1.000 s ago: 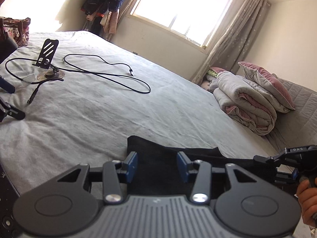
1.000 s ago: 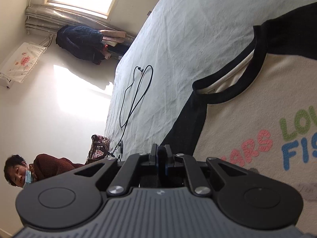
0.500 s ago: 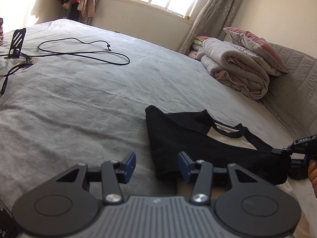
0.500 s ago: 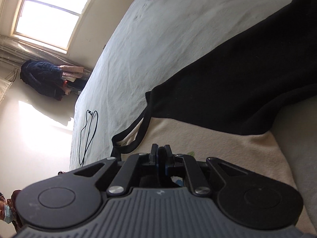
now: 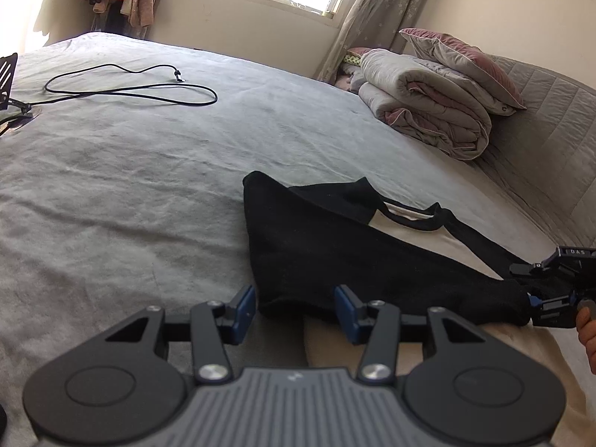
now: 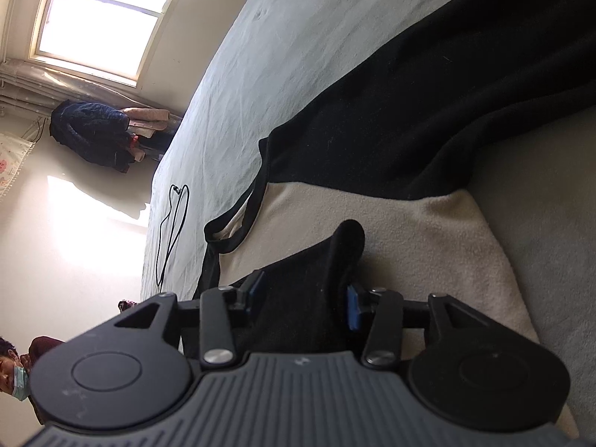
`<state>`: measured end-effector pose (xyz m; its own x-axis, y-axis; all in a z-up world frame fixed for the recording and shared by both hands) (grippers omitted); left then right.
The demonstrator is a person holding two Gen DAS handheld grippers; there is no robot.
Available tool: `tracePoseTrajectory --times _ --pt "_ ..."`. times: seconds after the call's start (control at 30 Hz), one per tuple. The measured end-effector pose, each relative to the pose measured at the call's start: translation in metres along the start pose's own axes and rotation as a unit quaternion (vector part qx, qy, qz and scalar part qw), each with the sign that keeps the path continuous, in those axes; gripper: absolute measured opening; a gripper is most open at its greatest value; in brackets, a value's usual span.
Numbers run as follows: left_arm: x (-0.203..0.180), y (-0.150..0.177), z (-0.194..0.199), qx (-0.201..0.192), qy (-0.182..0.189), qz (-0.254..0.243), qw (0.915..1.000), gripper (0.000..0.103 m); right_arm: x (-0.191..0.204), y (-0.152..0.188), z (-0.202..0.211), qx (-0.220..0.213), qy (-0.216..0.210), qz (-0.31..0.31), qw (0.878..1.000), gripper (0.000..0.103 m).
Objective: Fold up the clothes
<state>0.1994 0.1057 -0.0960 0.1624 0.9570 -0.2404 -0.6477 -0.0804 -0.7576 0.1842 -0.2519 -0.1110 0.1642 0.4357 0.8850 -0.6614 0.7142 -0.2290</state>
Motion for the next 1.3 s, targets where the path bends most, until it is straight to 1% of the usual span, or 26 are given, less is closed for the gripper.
tracePoseTrajectory --times 0.1,0.13,0.17,0.23,0.3,0.37,0.53,0.63,0.7,0.77,0.8,0.83,0.87,0.9,1.03,1.13,1.27,1.3 --pt "-0.002 0.001 -0.001 0.001 0.001 -0.001 1.0000 0.048 0.008 0.004 0.007 0.002 -0.026 0.007 1.000 0.050" --pt "-0.003 0.001 -0.001 0.001 0.001 -0.001 1.0000 0.048 0.011 0.005 0.010 0.002 -0.032 0.012 0.999 0.053" --pt "-0.003 0.001 -0.001 0.001 0.002 -0.001 1.0000 0.048 0.014 0.006 0.012 0.003 -0.035 0.019 0.999 0.057" --pt "-0.003 0.000 -0.001 0.000 0.002 0.001 1.0000 0.048 0.018 0.009 0.013 0.006 -0.036 0.034 0.999 0.060" --pt "-0.002 0.000 0.000 0.000 0.002 0.004 1.0000 0.048 0.021 0.013 0.013 0.010 -0.032 0.050 0.998 0.060" --pt "-0.002 -0.001 0.000 -0.001 0.003 0.006 1.0000 0.048 0.023 0.016 0.011 0.014 -0.025 0.066 0.997 0.060" --pt "-0.001 -0.002 0.001 -0.003 0.003 0.012 0.9999 0.048 0.028 0.027 0.001 0.026 0.012 0.128 0.991 0.061" --pt "0.001 -0.002 0.000 -0.002 0.000 0.013 0.9999 0.048 0.031 0.034 -0.008 0.032 0.035 0.172 0.984 0.061" --pt "0.002 -0.002 0.000 -0.002 0.000 0.015 0.9999 0.048 0.034 0.039 -0.015 0.033 0.055 0.205 0.977 0.061" --pt "0.002 -0.002 0.001 -0.003 -0.001 0.016 0.9999 0.048 0.036 0.043 -0.022 0.033 0.078 0.239 0.967 0.049" --pt "0.003 -0.002 0.001 -0.003 -0.001 0.016 0.9999 0.048 0.037 0.045 -0.026 0.034 0.089 0.256 0.962 0.031" --pt "0.003 -0.002 0.001 -0.004 -0.002 0.016 0.9999 0.048 0.038 0.045 -0.028 0.035 0.098 0.267 0.958 0.019" --pt "0.003 -0.003 0.001 -0.004 -0.002 0.017 0.9998 0.048 0.040 0.044 -0.028 0.033 0.097 0.270 0.957 0.012" --pt "0.004 -0.003 0.001 -0.005 -0.003 0.017 0.9998 0.048 0.042 0.043 -0.029 0.031 0.096 0.272 0.957 0.011" --pt "0.005 -0.004 0.001 -0.005 -0.005 0.019 0.9998 0.048 0.077 0.035 -0.029 0.024 0.056 0.233 0.971 0.010" --pt "0.005 -0.004 0.001 -0.005 -0.004 0.019 0.9998 0.050 0.103 0.028 -0.028 0.020 0.026 0.203 0.979 0.009" --pt "0.004 -0.003 0.003 -0.004 -0.001 0.018 0.9998 0.059 0.138 0.018 -0.027 0.014 -0.014 0.162 0.987 0.009" --pt "0.004 -0.002 0.003 -0.001 0.000 0.018 0.9998 0.059 0.147 0.015 -0.027 0.012 -0.024 0.151 0.988 0.009"
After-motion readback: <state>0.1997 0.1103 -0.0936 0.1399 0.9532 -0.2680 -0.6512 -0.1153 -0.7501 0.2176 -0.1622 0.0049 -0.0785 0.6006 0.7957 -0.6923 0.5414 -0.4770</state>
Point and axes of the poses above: each gripper's, at about its wrist camera, not at the fingertips, and z roughly against the way its jaws point, x to its left, y to its underside, the point moved 10 cm from there along -z, roughly the way its jaws point, and after that the axes turned 8 degrees about -y, right-handed, at the moved point
